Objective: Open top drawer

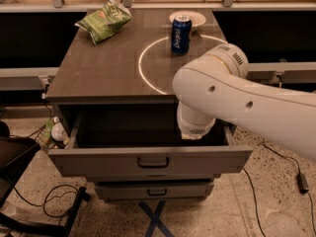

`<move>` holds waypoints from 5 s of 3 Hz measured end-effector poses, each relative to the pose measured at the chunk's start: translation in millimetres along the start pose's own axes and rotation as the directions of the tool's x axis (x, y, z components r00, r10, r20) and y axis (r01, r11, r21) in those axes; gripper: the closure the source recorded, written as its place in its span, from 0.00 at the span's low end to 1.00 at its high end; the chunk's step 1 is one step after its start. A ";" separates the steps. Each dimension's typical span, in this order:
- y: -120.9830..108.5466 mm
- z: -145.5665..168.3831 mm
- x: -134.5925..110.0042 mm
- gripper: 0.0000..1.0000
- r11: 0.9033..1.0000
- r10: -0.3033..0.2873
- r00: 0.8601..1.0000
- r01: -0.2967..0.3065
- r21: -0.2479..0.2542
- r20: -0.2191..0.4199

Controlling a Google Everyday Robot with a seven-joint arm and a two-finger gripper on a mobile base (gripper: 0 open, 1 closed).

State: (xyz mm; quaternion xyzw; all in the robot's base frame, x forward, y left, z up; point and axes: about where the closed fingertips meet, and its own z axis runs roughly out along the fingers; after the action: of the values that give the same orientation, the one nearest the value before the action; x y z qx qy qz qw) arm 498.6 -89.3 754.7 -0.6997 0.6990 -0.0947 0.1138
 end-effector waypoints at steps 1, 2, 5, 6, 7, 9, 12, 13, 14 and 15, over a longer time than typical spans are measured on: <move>-12.7 20.9 -6.3 1.00 1.000 -0.027 1.000 0.026 0.011 0.017; -21.8 46.3 -13.5 1.00 0.999 -0.041 0.998 0.041 0.001 0.039; -3.5 106.5 -12.0 1.00 0.996 -0.012 0.996 0.021 -0.091 0.093; 22.8 102.3 -12.5 1.00 0.990 -0.026 0.995 0.038 -0.135 0.093; 57.2 87.9 -15.3 1.00 0.985 -0.033 0.995 0.049 -0.166 0.099; 132.1 62.1 -32.8 1.00 0.966 -0.068 0.989 0.099 -0.241 0.132; 156.3 60.9 -48.7 0.61 0.941 -0.108 0.979 0.156 -0.300 0.170; 156.7 60.2 -48.4 0.37 0.941 -0.110 0.980 0.157 -0.299 0.168; 157.0 59.7 -48.1 0.14 0.942 -0.111 0.980 0.158 -0.298 0.167; 157.3 59.1 -47.9 0.00 0.942 -0.113 0.980 0.158 -0.296 0.165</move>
Offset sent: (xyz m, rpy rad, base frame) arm 0.0554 0.0253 -0.0673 0.0489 0.0187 0.0772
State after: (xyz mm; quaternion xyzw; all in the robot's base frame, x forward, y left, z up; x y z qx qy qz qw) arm 365.1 -39.4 653.7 -0.7605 0.6450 0.0591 0.0471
